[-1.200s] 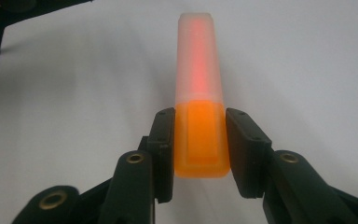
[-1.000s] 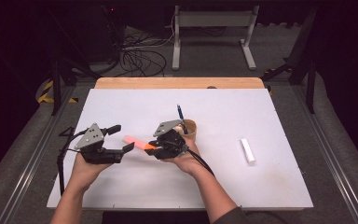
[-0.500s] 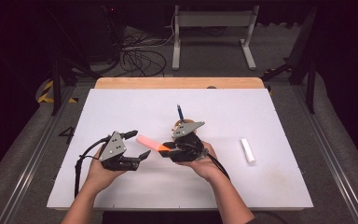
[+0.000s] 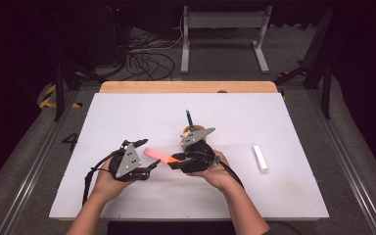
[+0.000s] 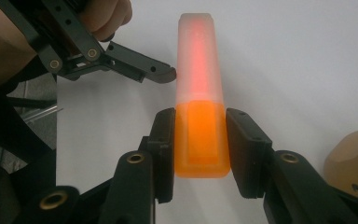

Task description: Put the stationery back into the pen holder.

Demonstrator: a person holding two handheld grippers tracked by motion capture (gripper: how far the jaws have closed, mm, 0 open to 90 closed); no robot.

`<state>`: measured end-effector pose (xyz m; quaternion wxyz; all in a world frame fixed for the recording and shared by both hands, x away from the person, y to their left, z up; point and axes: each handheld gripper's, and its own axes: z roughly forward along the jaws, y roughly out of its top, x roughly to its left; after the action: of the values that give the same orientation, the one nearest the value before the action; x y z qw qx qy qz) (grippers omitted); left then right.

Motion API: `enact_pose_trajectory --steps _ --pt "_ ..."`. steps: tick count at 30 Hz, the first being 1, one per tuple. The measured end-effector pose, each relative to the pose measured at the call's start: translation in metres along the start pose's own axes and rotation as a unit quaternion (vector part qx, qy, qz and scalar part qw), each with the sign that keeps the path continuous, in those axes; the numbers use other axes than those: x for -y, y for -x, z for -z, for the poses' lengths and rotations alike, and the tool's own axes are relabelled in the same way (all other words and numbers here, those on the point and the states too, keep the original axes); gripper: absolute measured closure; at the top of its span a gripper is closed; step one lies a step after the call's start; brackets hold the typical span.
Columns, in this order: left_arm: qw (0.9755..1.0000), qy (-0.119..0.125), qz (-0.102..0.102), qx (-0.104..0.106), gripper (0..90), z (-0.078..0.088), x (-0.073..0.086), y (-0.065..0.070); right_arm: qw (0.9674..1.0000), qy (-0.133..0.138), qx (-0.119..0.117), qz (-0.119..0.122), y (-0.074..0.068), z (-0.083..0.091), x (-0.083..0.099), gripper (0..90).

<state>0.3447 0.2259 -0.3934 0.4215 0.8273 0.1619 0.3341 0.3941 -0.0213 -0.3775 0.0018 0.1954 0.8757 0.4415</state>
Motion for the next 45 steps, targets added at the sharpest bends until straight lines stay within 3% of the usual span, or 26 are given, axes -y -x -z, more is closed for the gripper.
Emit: enact_pose_trajectory --steps 8,21,27,33,36,39,43,45 --pt "0.9985 -0.013 -0.053 0.004 32.6 -0.002 -0.001 0.007 1.0000 -0.002 -0.004 -0.005 0.001 0.003 0.000 65.6" --pt "0.9947 -0.019 -0.100 0.011 41.9 -0.005 -0.002 0.016 0.9997 -0.004 -0.024 -0.004 -0.002 0.006 -0.002 65.6" --pt "0.9913 -0.026 -0.129 0.012 49.7 -0.004 -0.001 0.019 0.9995 -0.006 -0.031 -0.009 -0.003 0.005 -0.002 65.5" --pt "0.9891 -0.039 -0.140 0.023 60.1 -0.006 -0.002 0.023 0.9989 0.008 -0.039 -0.022 0.000 0.009 -0.003 65.0" --pt "0.9889 -0.034 -0.138 0.041 66.9 -0.006 -0.003 0.023 0.9983 0.028 -0.046 -0.025 0.001 0.013 -0.003 64.5" --pt "0.9901 -0.024 -0.123 0.063 70.5 -0.005 -0.004 0.023 0.9973 0.046 -0.054 -0.022 0.002 0.017 -0.004 63.9" --pt "0.9925 0.001 -0.075 0.097 72.4 -0.003 -0.005 0.018 0.9948 0.071 -0.071 -0.016 0.003 0.020 -0.003 62.5" --pt "0.9920 0.016 -0.043 0.117 72.8 -0.003 -0.004 0.015 0.9926 0.090 -0.081 0.000 0.002 0.021 -0.003 59.9"
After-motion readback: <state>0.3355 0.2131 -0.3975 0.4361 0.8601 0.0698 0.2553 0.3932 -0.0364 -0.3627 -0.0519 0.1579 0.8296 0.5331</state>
